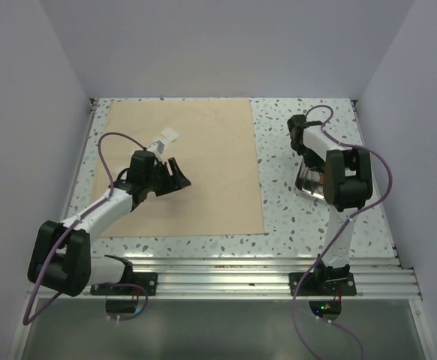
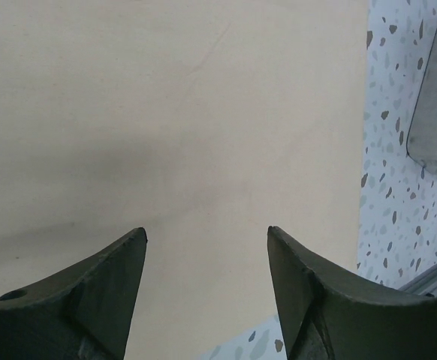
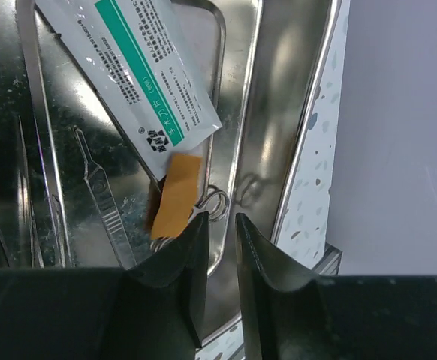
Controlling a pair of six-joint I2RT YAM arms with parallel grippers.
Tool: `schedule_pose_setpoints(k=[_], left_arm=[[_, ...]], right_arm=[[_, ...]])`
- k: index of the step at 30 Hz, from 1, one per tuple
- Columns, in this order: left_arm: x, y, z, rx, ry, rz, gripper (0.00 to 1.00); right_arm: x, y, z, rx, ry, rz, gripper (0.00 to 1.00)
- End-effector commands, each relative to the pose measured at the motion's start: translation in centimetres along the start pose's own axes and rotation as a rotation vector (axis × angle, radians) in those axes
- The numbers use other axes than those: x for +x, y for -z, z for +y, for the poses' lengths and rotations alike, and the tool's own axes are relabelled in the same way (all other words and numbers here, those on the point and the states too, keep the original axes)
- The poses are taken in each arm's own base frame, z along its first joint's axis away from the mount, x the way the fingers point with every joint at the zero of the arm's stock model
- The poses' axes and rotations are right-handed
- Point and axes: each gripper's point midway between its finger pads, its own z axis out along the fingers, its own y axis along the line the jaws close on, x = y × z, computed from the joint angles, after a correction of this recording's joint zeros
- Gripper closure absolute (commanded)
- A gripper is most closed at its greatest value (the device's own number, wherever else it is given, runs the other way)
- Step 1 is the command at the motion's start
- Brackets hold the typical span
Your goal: Prepare the surgical pack
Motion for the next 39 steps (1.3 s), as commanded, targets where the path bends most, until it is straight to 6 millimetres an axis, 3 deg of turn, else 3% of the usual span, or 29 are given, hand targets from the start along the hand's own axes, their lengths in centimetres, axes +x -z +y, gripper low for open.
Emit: schedule_pose_setpoints(k=[1,2,4,8,9,11,12,13,14,15,17,19,20,21,27,33,39], left_arm=[[-0.9,1.6,0.5,0.001,-0.03,-0.024,0.3],[-1.1,1.8,0.8,-0.01,-0.035,-0.028,0.29],[-1.7,2.3,1.2,-0.049,-0.035,-0.043,0.26],[-2.9,3.3,2.0,-0.114,-0.037,-0.075,0.25],[-3.3,3.7,2.4,-0.14,-0.031,-0.085,0.25],[-3.8,4.1,2.9,-0.166,-0.033,-0.098,0.24],[-4.3,4.4,3.3,-0.185,-0.027,-0.106,0.24],[-4.3,4.5,3.6,-0.196,-0.024,-0.101,0.24],[-4.2,4.7,4.1,-0.214,-0.021,-0.084,0.24],[-4.9,5.0,4.7,-0.225,-0.007,-0.095,0.25],[-5.4,5.1,5.7,-0.244,0.003,-0.093,0.26],[-6.5,5.5,7.4,-0.283,0.042,-0.111,0.26],[-6.6,5.3,8.4,-0.305,0.053,-0.096,0.28],[-7.1,5.5,9.5,-0.334,0.077,-0.098,0.29],[-11.0,7.1,15.0,-0.514,0.16,-0.17,0.34],[-13.4,7.1,18.8,-0.508,0.248,-0.207,0.41],[-13.8,6.3,21.7,-0.527,0.289,-0.198,0.46]], right_arm=[[-1.0,1.4,-1.4,0.03,-0.013,-0.012,0.75],[-1.1,1.7,-1.4,0.031,-0.015,-0.019,0.65],[-1.2,2.6,-1.7,0.014,-0.023,-0.043,0.57],[-1.5,5.9,-2.1,-0.046,-0.053,-0.115,0.53],[-1.3,7.1,-0.7,-0.127,-0.05,-0.134,0.53],[-1.5,10.6,-0.2,-0.269,-0.111,-0.218,0.53],[-1.0,12.5,2.5,-0.402,-0.116,-0.246,0.53],[-0.9,14.1,3.5,-0.481,-0.122,-0.277,0.53],[-1.6,17.3,3.9,-0.61,-0.162,-0.366,0.53],[0.2,19.3,6.5,-0.755,-0.13,-0.355,0.52],[1.4,23.8,7.4,-0.967,-0.135,-0.419,0.52],[3.4,26.9,10.0,-1.175,-0.115,-0.42,0.51],[3.6,28.2,10.2,-1.232,-0.108,-0.445,0.51],[5.1,28.4,11.1,-1.271,-0.066,-0.414,0.5],[8.4,28.4,13.2,-1.364,0.04,-0.369,0.5],[10.0,29.1,13.6,-1.449,0.097,-0.371,0.5],[10.8,30.4,13.2,-1.524,0.117,-0.4,0.5]])
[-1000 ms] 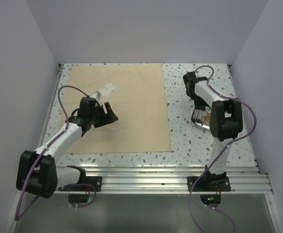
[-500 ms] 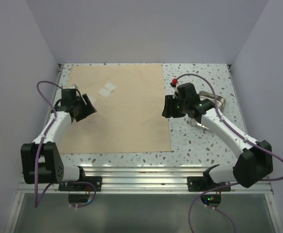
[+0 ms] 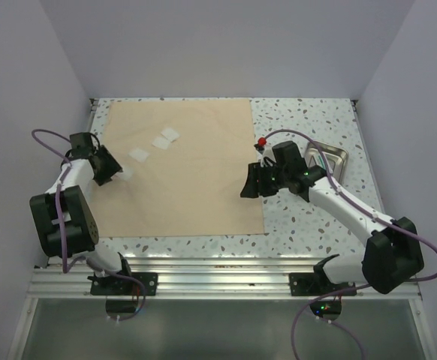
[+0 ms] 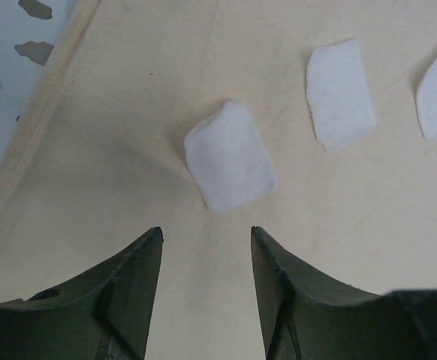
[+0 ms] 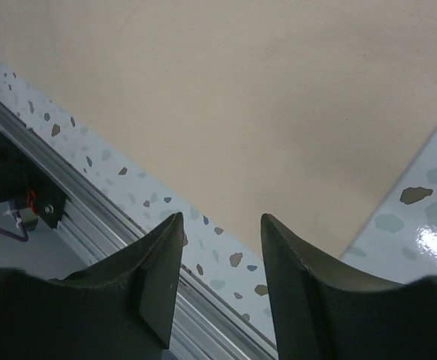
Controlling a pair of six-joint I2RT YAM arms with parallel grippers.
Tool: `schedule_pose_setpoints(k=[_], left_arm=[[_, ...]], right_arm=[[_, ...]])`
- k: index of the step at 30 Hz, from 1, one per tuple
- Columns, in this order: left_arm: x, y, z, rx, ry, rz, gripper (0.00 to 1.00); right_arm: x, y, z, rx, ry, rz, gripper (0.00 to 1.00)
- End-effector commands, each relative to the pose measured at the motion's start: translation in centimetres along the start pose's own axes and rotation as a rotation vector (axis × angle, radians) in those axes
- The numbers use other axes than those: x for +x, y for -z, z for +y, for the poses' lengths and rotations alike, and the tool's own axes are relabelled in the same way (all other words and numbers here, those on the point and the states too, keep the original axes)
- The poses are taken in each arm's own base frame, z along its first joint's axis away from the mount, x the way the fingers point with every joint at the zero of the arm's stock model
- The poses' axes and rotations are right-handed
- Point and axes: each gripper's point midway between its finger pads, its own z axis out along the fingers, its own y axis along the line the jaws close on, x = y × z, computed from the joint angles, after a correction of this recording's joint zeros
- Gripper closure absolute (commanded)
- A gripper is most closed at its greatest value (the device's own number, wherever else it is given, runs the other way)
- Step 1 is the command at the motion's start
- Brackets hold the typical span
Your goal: Prepare the surgical pack
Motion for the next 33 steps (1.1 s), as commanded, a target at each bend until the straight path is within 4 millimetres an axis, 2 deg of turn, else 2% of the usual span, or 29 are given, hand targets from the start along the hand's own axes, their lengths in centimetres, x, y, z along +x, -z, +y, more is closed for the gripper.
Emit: schedule_pose_setpoints(k=[1,8,14,22,27,33], left_arm=[[-2.1,-0.7,-0.3,0.038,-0.022,-0.043,0.46],[-2.0,-3.1,-0.2,0.061,-0.04,0.003,0.55],[-3.8,-2.1,-0.2,0.034,-0.073,-0.054,0.47],[-4.3,-2.1,-0.3,0.022,-0.103,-0.026,0.43],[-5.1,-2.7,0.7,-0.002,-0.139,-0.051,0.43],[-5.6,-1.2,1.1,-0.004,-0.177,-0.118,0.4]], right_arm=[[-1.2,1.1,2.4,-0.112,0.056,-0.06,0.5],[-1.1,1.3,3.0,-0.149,0.072,-0.077,0.5],[-1.2,0.9,2.4,-0.117,0.082,-0.066,0.5],[-1.4,1.2,1.3,-0.058,0.128,-0.061,0.5],[-0.4,0.3,0.2,-0.033,0.131,-0.044,0.5],[0.8,-1.0,-0.3,-0.049,0.128,0.003,0.5]])
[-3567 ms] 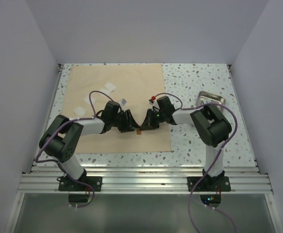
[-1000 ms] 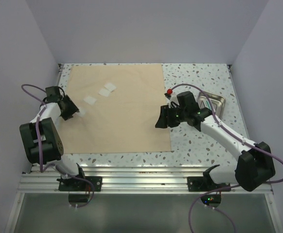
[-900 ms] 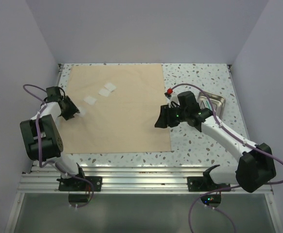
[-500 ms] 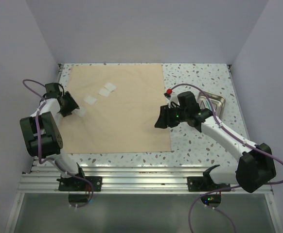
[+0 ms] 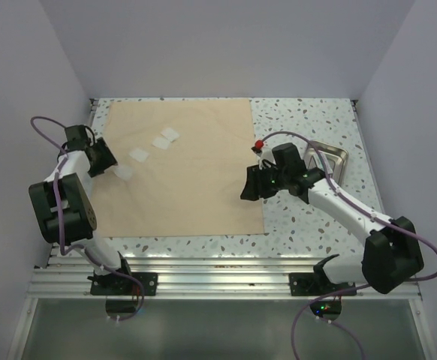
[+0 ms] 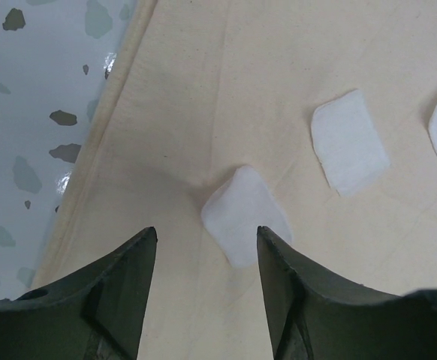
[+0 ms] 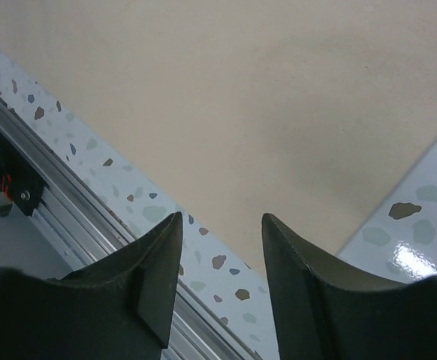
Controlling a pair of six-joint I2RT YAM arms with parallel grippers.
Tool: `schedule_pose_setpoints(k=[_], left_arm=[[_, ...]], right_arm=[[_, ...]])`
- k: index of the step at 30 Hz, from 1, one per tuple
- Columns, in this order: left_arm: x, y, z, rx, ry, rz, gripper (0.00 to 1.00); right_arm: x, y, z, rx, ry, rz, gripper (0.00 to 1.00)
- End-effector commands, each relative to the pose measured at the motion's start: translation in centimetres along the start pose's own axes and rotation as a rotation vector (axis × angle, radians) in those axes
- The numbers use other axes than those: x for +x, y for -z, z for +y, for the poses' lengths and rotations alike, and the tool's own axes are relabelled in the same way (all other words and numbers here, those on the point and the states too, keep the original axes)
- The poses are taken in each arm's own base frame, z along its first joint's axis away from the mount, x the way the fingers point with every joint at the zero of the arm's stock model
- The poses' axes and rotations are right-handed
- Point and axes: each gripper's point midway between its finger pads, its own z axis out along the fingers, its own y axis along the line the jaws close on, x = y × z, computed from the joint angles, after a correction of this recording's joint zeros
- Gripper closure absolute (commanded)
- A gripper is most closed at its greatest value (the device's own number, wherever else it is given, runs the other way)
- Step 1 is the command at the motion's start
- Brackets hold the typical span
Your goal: Prepare the surgical pack
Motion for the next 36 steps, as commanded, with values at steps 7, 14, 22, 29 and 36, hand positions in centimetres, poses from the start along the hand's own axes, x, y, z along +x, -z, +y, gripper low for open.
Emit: schedule_pose_setpoints(k=[7,14,22,29,36], left_arm=[[-0.9,2.6,-1.5,0.107,-0.085,-0.063,0.35],[0.9,2.8,-2.6,0.181,-0.026,-0.031,0.39],[2.1,1.1,-2.3,0.179,-0.003,0.011,0.5],[2.5,1.5,-1.9,0.164,0.002,-0.001,0.52],[3.0,0.4,-2.0,0.168,0.1,-0.007,0.5]], right_arm=[[1.8,-1.2,0.3,-0.056,0.015,0.06,0.5],[0.1,3.6,2.8,-0.029,-0.078,0.056,0.5],[-1.5,5.7,3.8,-0.002,-0.052,0.094,0.5],[-1.5,4.6,3.6,-0.012,-0.044,0.155,0.5],[-1.9,4.2,3.6,-0.016,-0.026,0.181,0.5]])
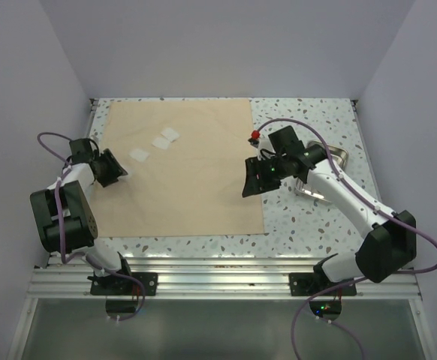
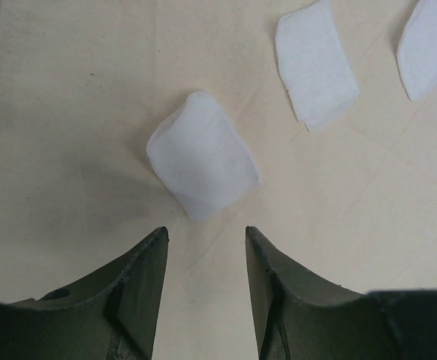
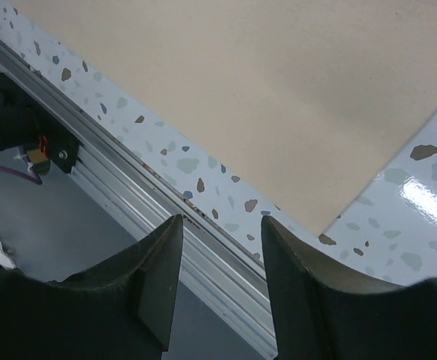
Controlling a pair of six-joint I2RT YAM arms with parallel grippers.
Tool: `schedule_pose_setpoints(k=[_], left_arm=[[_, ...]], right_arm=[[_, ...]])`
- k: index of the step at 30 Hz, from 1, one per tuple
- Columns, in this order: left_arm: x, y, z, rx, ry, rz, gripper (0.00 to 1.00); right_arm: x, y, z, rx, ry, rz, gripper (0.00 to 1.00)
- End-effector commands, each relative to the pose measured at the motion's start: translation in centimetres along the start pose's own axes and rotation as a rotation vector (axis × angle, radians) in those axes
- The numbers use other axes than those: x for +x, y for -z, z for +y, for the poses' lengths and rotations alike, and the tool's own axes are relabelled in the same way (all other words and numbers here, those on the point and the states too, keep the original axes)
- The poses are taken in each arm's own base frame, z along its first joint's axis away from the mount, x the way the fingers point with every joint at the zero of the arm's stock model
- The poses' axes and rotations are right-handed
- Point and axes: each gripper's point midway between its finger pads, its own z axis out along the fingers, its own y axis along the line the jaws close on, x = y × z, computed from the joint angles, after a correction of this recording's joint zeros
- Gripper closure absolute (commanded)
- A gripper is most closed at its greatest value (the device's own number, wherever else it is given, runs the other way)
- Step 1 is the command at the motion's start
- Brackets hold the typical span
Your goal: Prepare the surgical pack
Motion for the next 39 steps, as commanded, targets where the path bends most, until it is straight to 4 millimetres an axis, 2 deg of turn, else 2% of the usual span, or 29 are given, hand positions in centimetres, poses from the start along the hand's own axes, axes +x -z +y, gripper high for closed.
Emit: schedule_pose_setpoints(k=[1,3,10,17,30,33,35,36,39], left_arm=[[-2.0,-0.4,-0.2,0.015,0.034,-0.075,0.5],[-2.8,-0.5,0.0,0.006,0.014,-0.102,0.5],[-3.6,-2.0,0.9,-0.025,0.006,-0.097,0.52],[-4.8,-2.5,1.2,-0.045,-0.001,-0.101,0.53],[-3.9,-3.8,1.5,-0.032,0.012,-0.07,0.58],[-4.1,-3.8,1.1,-0.014,0.006,-0.076,0.62],[-4.3,-3.8,1.0,-0.007,0.004,-0.081,0.7],[-4.5,-3.7,0.8,-0.003,0.001,-0.083,0.8],[-5.1,-2.9,-0.2,0.032,-0.006,-0.094,0.97]], right_arm=[[-0.9,0.8,1.2,-0.033,0.044,-0.005,0.5],[-1.0,0.6,1.1,-0.036,0.043,0.012,0.5],[-1.0,0.1,0.8,-0.028,0.044,0.025,0.5],[-0.9,-0.2,0.4,-0.013,0.043,0.035,0.5],[-1.0,-0.7,0.2,-0.014,0.047,0.053,0.5],[-1.1,-0.7,0.2,-0.013,0.051,0.05,0.51],[-1.1,-0.7,0.1,-0.012,0.049,0.051,0.5],[-1.1,-0.7,0.1,-0.013,0.05,0.049,0.5],[-1.2,-0.8,0.1,-0.01,0.05,0.049,0.5]])
